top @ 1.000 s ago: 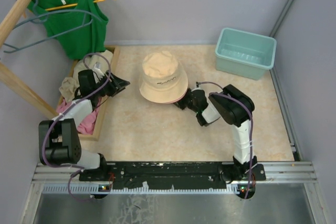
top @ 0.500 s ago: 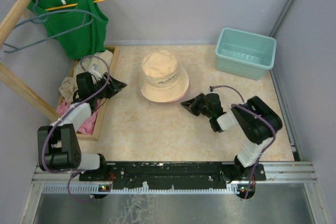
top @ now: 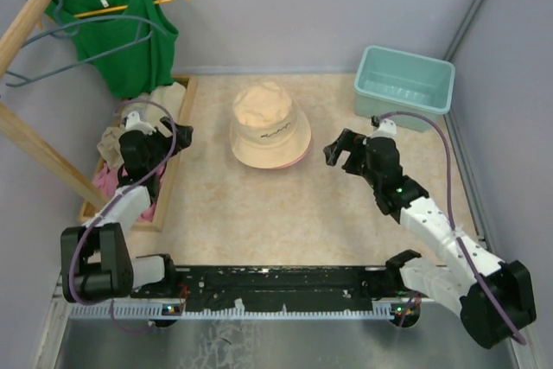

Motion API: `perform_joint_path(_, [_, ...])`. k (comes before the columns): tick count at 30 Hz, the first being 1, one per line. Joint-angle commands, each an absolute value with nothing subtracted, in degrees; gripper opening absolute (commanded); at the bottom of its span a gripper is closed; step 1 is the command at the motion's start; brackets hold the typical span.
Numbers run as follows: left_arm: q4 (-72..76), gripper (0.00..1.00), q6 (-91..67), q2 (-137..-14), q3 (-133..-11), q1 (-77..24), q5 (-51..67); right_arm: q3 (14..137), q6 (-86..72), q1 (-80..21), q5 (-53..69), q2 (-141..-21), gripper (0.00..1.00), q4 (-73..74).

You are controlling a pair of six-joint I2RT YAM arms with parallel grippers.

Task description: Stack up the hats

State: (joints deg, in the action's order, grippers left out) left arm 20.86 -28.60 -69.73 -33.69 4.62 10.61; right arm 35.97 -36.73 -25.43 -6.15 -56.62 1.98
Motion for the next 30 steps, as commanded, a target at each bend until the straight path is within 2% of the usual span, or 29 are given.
perform_joint_path(1, [48.21,1.00,-13.36,-77.98,-26.53,4.83,14.13,37.63,-27.31,-23.63,-14.26,-53.32,0.99,13.07])
perform_joint_path(4, [69.51,0.99,-9.26,-88.20,-22.77,5.46,23.99,38.83,-26.73,-22.27,-14.33,-54.24,0.99,12.39])
perform_joint_path(7, [76.29,1.00,-9.87,-89.60,-19.53,6.45,26.20,41.58,-25.40,-20.97,-15.18,-57.04,0.99,14.14])
perform_joint_path(9, [69.01,1.00,-10.00,-84.49,-19.17,6.42,23.62,43.13,-25.18,-19.67,-14.98,-58.71,0.99,15.62])
perform_joint_path(13, [40.93,1.00,0.29,-71.05,-22.51,6.37,19.26,42.71,-25.32,-17.48,-13.48,-59.89,0.99,15.40])
perform_joint_path(16, [37.72,1.00,1.94,-65.58,-18.78,6.38,17.35,40.51,-24.97,-17.23,-13.05,-59.44,0.99,12.87])
perform_joint_path(18, [44.08,1.00,2.51,-63.60,-13.94,6.40,17.53,39.55,-24.87,-17.22,-12.86,-59.02,0.99,11.56])
perform_joint_path(21, [62.02,1.00,-0.33,-66.77,-5.71,6.39,10.46,40.00,-23.56,-17.14,-14.16,-59.81,0.99,11.36])
perform_joint_path(24, [82.32,1.00,-2.85,-77.53,-1.75,6.48,11.73,41.38,-18.97,-17.03,-16.88,-62.30,0.99,11.94])
perform_joint_path(27, [100.79,1.00,-2.40,-92.67,-0.68,6.42,13.60,38.22,-11.55,-15.61,-15.94,-64.10,0.99,3.91])
perform_joint_path(28, [101.99,1.00,-2.82,-94.47,-1.28,6.54,13.75,35.86,-9.06,-13.88,-12.16,-63.96,0.99,-0.46])
perform_joint_path(30, [92.66,1.00,-1.36,-91.43,-3.56,6.70,16.98,29.94,-9.19,-9.68,-7.91,-63.35,0.99,-10.70])
